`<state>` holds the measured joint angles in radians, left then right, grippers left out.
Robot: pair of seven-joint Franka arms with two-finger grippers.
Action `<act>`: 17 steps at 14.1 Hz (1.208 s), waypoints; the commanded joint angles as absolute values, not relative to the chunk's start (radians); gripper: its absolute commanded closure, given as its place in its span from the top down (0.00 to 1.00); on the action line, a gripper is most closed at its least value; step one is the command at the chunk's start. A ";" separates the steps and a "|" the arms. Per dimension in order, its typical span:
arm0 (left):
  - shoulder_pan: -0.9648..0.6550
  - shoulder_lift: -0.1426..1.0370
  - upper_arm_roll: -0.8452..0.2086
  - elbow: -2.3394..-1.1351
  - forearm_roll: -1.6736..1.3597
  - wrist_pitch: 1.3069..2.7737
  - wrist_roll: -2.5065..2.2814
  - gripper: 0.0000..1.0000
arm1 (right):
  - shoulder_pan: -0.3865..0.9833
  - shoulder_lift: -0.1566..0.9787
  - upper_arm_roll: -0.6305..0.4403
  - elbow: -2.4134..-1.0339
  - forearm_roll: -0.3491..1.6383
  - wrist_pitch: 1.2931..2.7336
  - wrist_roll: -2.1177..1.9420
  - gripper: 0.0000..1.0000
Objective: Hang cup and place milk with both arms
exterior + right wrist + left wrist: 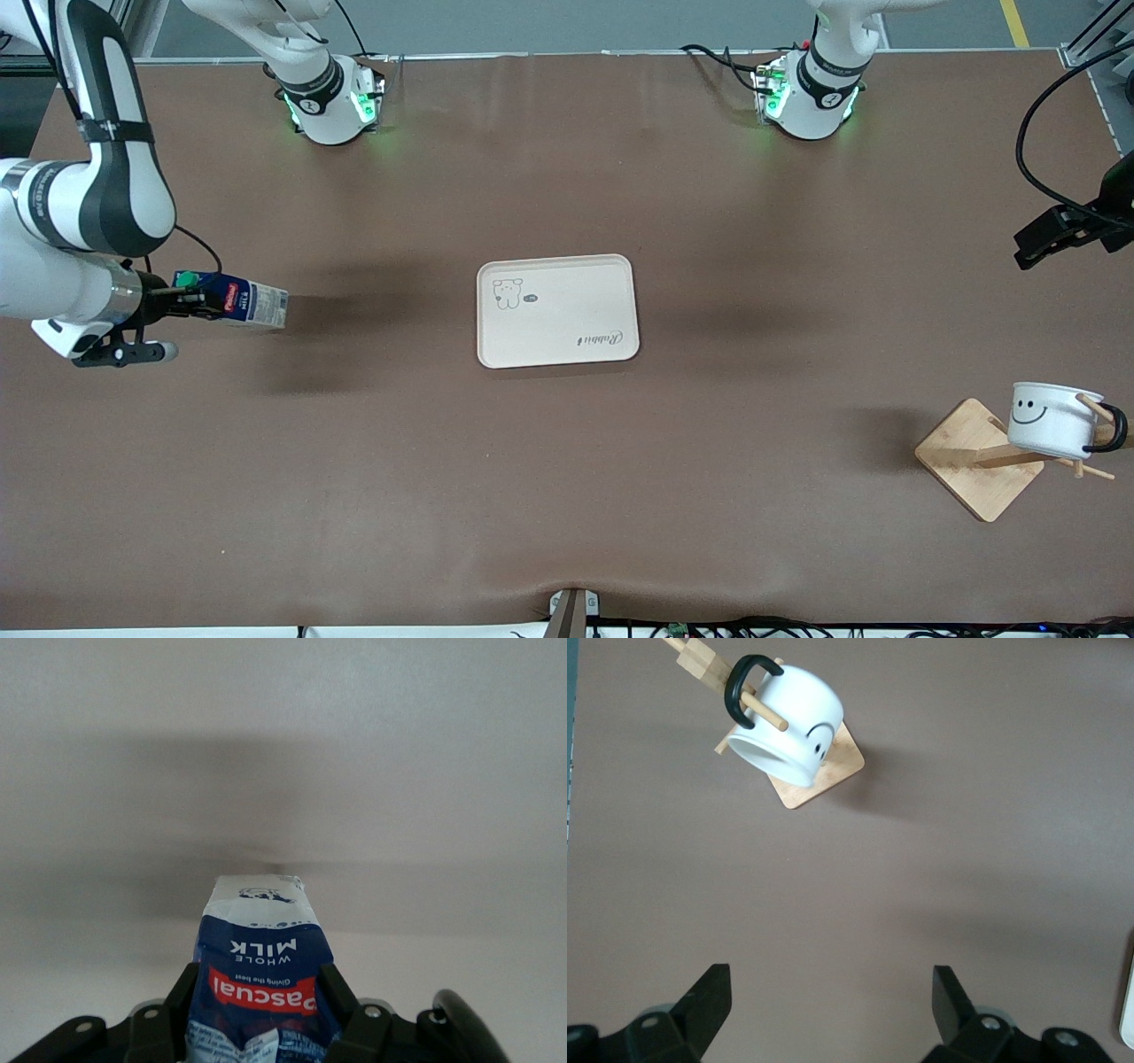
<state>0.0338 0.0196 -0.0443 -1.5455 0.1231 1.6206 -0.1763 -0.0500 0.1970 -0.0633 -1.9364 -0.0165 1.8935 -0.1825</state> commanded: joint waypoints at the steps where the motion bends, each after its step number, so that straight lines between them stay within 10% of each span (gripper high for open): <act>1: 0.018 0.002 -0.026 -1.545 0.104 1.620 -0.161 1.00 | -0.089 0.138 -0.051 -2.031 -0.055 1.965 -0.181 0.00; 10: 0.014 0.043 -0.032 -1.500 0.052 1.589 -0.164 1.00 | -0.086 0.130 -0.048 -2.157 -0.057 2.086 -0.069 0.00; 12: 0.017 0.043 -0.032 -1.506 0.022 1.568 -0.163 1.00 | -0.087 0.132 -0.048 -2.157 -0.057 2.085 -0.069 0.36; 13: 0.011 0.043 -0.034 -1.509 0.021 1.553 -0.160 1.00 | -0.087 0.135 -0.048 -2.155 -0.057 2.085 -0.066 0.78; 17: 0.012 0.035 -0.080 -1.522 0.029 1.510 -0.164 1.00 | -0.086 0.135 -0.046 -2.151 -0.057 2.080 -0.066 1.00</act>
